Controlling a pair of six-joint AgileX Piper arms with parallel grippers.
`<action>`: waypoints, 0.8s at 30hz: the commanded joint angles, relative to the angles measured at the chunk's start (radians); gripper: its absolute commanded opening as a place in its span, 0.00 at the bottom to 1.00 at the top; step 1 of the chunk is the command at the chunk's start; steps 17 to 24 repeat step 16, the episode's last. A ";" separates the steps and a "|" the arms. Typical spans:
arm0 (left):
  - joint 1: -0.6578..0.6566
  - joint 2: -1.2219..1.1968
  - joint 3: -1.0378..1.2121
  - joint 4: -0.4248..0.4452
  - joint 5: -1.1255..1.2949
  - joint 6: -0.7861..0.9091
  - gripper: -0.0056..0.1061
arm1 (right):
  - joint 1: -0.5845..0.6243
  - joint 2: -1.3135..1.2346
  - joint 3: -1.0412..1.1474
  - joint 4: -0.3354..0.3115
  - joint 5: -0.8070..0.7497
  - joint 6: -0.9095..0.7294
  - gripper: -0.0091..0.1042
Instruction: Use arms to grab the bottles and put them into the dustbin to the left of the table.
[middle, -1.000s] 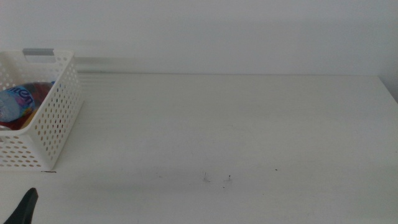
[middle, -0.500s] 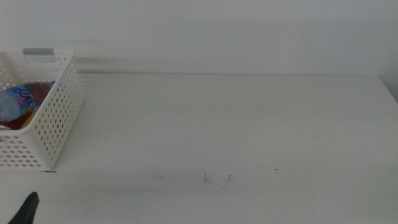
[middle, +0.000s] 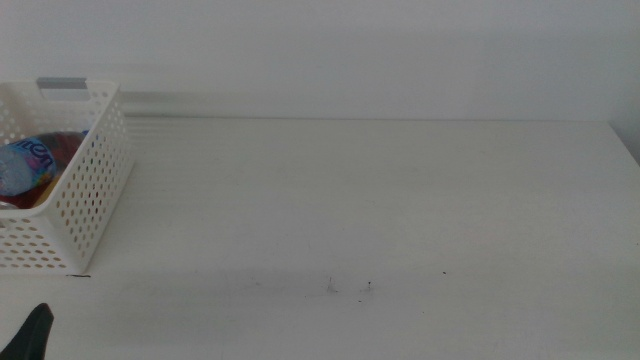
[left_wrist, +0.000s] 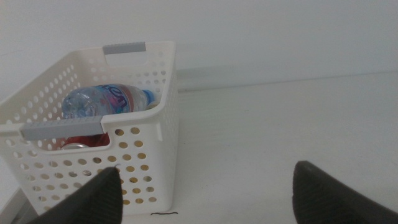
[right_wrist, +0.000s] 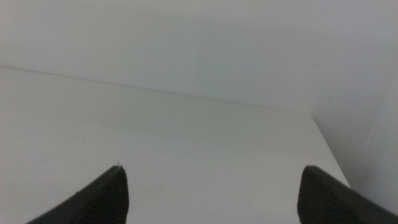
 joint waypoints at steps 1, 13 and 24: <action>-0.001 -0.004 0.000 0.005 -0.011 -0.012 0.89 | -0.009 -0.005 0.003 -0.008 -0.006 -0.008 0.76; -0.001 -0.004 0.000 0.040 -0.011 -0.012 0.89 | -0.009 -0.005 0.003 -0.008 -0.006 -0.008 0.76; -0.001 -0.004 0.000 0.040 -0.011 -0.012 0.89 | -0.009 -0.005 0.003 -0.008 -0.006 -0.008 0.76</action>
